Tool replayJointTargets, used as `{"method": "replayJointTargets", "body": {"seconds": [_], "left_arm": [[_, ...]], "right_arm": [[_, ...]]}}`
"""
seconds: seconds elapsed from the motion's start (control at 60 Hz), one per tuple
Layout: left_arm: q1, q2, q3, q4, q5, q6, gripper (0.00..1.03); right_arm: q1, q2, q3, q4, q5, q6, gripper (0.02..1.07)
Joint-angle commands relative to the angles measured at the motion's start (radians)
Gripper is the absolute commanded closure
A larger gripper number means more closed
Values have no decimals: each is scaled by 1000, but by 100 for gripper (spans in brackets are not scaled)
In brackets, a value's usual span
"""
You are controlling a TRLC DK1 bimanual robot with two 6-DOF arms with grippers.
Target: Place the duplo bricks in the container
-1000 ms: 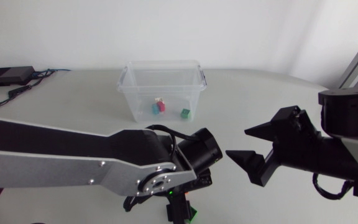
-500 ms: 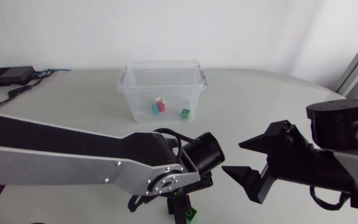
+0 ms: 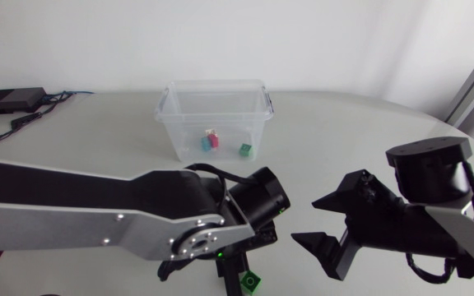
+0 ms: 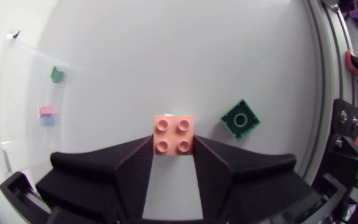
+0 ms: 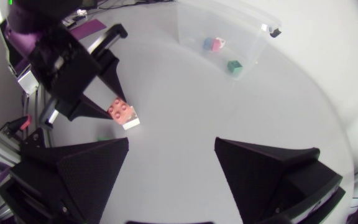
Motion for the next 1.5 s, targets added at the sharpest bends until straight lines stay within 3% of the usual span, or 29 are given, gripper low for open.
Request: {"method": "replayJointTargets", "body": {"seconds": [0.0,0.25,0.517,0.667,0.917,1.233,1.483], "left_arm": [[32,-96,-19,-18,-2,-11,76],[184,-282,17,-33,40,8,76],[359,-354,85,53,121,-11,76],[478,-334,120,145,187,-47,76],[598,-261,180,270,247,-104,76],[656,-126,261,365,259,-146,76],[682,-15,309,398,270,-169,76]], "right_arm": [[19,24,22,-35,0,-12,7],[174,218,134,-138,3,26,7],[344,538,298,-184,74,141,8],[384,662,352,-204,87,172,15],[416,740,364,-209,107,179,28],[454,778,403,-224,107,186,30],[453,837,459,-322,107,181,31]]}}
